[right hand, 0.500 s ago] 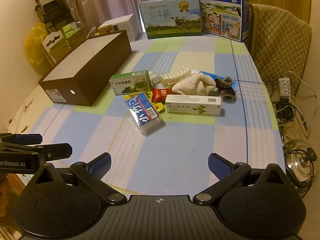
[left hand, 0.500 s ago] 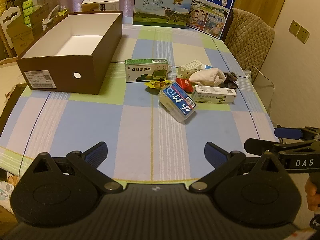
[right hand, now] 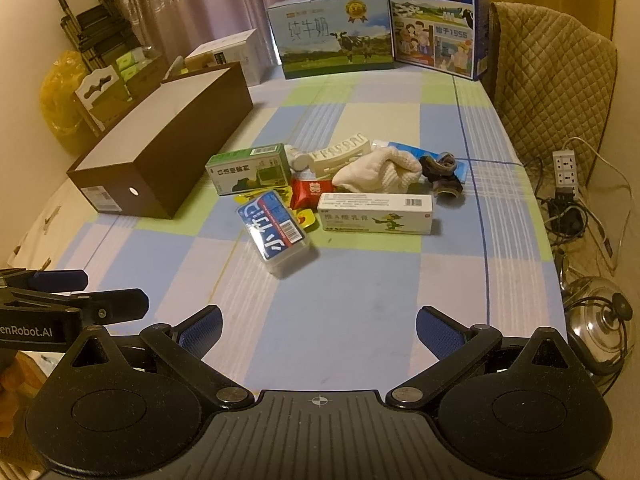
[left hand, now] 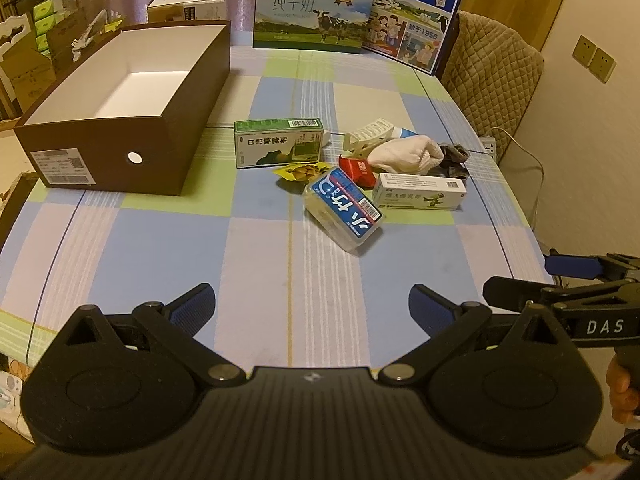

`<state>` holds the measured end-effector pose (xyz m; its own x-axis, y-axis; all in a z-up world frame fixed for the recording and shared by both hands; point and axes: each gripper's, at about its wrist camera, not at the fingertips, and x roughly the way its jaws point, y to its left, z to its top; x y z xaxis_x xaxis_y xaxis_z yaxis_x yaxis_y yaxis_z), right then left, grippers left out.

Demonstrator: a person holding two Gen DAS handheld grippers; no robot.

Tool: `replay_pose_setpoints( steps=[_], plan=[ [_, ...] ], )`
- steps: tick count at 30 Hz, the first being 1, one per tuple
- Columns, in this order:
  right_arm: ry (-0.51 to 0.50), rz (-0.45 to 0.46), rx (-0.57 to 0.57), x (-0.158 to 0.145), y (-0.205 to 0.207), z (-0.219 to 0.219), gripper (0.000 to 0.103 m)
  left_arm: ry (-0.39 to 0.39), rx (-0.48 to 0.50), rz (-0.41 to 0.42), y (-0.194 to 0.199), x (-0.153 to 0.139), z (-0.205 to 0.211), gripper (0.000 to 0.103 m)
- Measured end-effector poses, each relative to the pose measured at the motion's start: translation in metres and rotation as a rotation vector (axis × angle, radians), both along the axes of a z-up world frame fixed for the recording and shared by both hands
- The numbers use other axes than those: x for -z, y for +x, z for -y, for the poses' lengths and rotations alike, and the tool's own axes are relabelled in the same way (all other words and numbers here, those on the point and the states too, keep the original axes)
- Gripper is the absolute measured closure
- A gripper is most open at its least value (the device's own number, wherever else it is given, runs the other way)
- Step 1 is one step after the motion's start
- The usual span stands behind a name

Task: Organize objects
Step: 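Move both tools toward the cluster of items on the table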

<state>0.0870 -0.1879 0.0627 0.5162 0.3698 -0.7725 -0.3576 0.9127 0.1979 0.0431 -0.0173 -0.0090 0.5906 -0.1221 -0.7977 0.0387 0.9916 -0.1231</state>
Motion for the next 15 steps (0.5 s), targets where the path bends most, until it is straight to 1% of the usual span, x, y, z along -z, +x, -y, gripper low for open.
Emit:
replay_pose_setpoints(
  steps=[4, 15],
  plan=[
    [0.006, -0.008, 0.007, 0.002, 0.004, 0.002, 0.002, -0.008, 0.010, -0.005, 0.006, 0.002, 0.002, 0.001],
    [0.031, -0.007, 0.045, 0.008, 0.017, 0.012, 0.002, 0.002, 0.031, -0.009, 0.029, 0.010, 0.009, 0.001]
  ],
)
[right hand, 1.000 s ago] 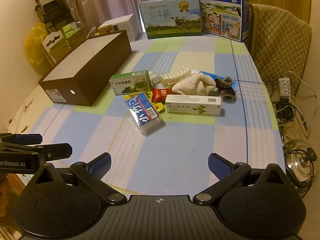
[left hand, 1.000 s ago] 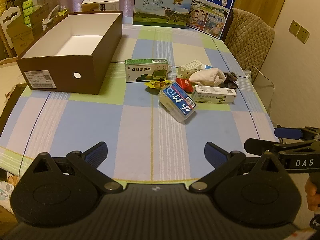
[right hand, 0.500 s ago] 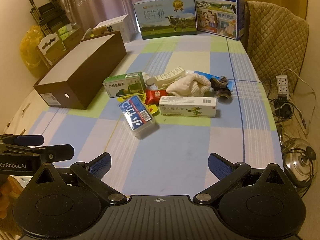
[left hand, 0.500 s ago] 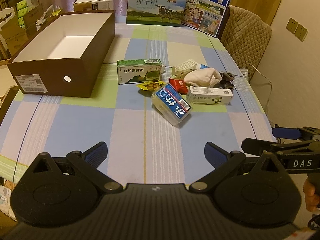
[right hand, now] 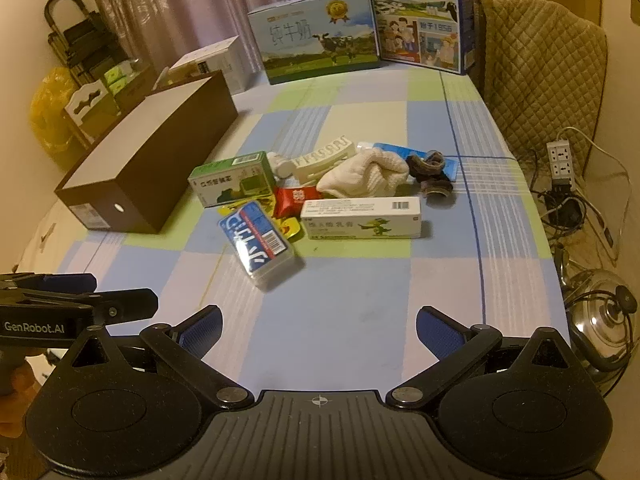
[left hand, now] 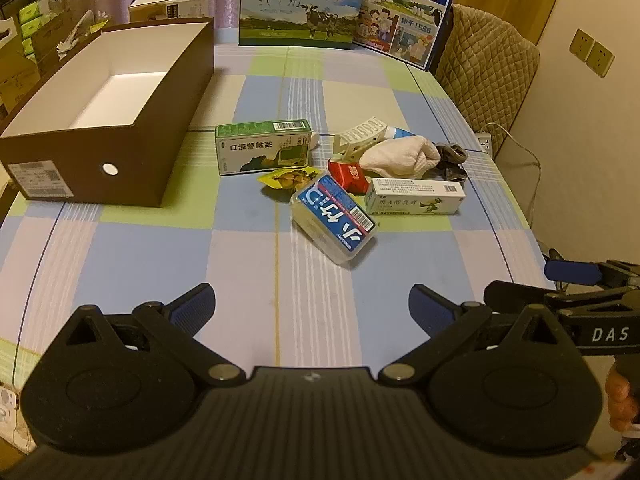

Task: Organize objects
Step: 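Move both tools toward the cluster of items on the table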

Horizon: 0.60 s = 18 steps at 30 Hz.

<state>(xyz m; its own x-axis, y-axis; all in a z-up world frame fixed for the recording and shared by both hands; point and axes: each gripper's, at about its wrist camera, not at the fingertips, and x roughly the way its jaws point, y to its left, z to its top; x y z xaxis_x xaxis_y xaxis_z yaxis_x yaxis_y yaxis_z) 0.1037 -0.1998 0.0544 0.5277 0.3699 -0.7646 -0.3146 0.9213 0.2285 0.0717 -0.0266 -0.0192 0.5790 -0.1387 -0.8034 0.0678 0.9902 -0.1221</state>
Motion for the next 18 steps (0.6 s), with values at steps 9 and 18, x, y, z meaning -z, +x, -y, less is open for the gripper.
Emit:
replay_pose_setpoints(
  steps=[9, 18],
  plan=[
    [-0.005, -0.009, 0.046, 0.007, 0.014, 0.013, 0.002, 0.007, 0.015, -0.019, 0.023, 0.013, 0.010, 0.001],
    [-0.004, 0.001, 0.060, 0.017, 0.041, 0.028, 0.010, 0.019, 0.012, -0.051, 0.053, 0.029, 0.026, 0.001]
  ],
)
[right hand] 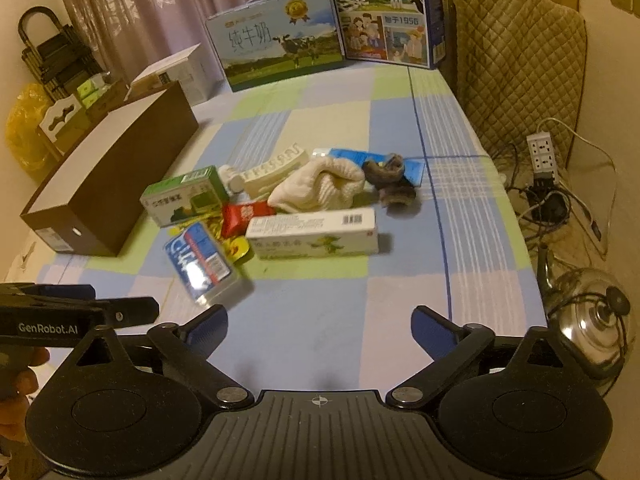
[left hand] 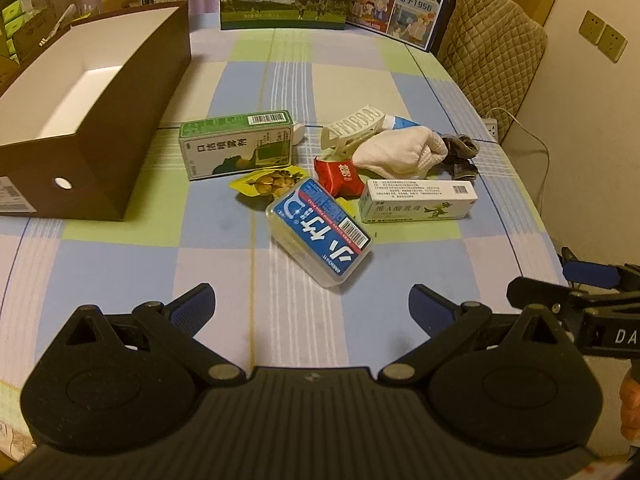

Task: Organize objects
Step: 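Move both tools toward the cluster of items on the table, then grasp the blue floss case with left tool while right tool grasps white box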

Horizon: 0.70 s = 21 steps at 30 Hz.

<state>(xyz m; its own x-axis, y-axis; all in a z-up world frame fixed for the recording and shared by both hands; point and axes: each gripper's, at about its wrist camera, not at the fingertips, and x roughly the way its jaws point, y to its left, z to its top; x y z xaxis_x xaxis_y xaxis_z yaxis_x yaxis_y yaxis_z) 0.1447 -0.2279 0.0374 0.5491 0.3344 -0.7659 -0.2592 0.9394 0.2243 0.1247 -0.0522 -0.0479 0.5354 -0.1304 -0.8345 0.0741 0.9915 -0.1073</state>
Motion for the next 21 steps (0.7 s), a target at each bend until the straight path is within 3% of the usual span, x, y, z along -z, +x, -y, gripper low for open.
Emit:
replay_pose_setpoints(
  steps=[10, 21],
  plan=[
    [0.041, 0.052, -0.038, 0.013, 0.044, 0.009, 0.028, 0.022, -0.019, -0.025, 0.030, 0.018, 0.018, 0.001],
    [0.063, 0.071, -0.017, 0.026, 0.086, 0.016, 0.033, 0.045, -0.095, -0.059, 0.065, 0.046, 0.027, 0.001]
  ],
)
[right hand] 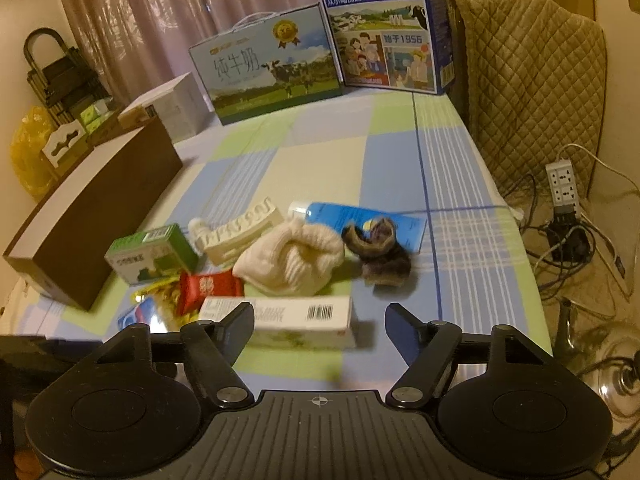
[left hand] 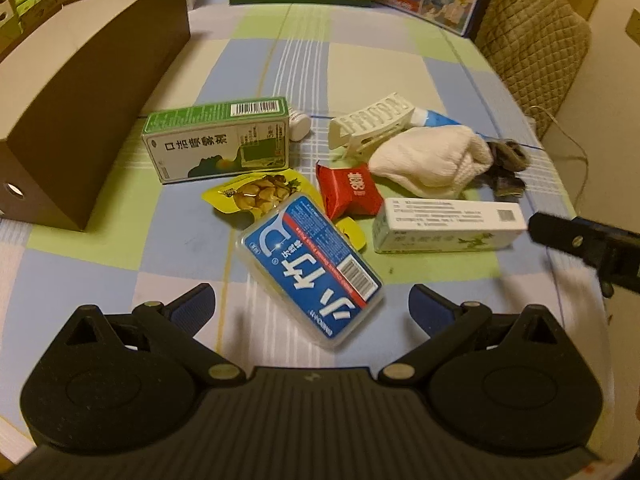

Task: Organize objects
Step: 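Grasp the blue floss case with left tool while right tool grasps white box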

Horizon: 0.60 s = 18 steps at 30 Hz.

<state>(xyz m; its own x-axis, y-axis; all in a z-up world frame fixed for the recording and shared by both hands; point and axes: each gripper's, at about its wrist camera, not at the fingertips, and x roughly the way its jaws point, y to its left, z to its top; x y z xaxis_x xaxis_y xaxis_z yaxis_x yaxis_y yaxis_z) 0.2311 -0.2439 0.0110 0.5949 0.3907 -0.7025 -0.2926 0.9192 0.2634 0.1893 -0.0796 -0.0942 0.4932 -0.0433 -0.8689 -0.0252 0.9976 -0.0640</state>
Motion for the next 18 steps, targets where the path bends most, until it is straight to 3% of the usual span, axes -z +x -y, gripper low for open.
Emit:
replay_pose_setpoints(
  steps=[12, 18],
  plan=[
    [0.038, -0.015, -0.056, 0.019, 0.033, -0.006, 0.036, 0.040, -0.061, -0.014, 0.023, 0.019, -0.001, 0.001],
    [0.026, -0.030, -0.086, 0.027, 0.037, -0.013, 0.036, 0.005, -0.088, -0.035, 0.024, 0.017, -0.014, 0.001]
  ],
)
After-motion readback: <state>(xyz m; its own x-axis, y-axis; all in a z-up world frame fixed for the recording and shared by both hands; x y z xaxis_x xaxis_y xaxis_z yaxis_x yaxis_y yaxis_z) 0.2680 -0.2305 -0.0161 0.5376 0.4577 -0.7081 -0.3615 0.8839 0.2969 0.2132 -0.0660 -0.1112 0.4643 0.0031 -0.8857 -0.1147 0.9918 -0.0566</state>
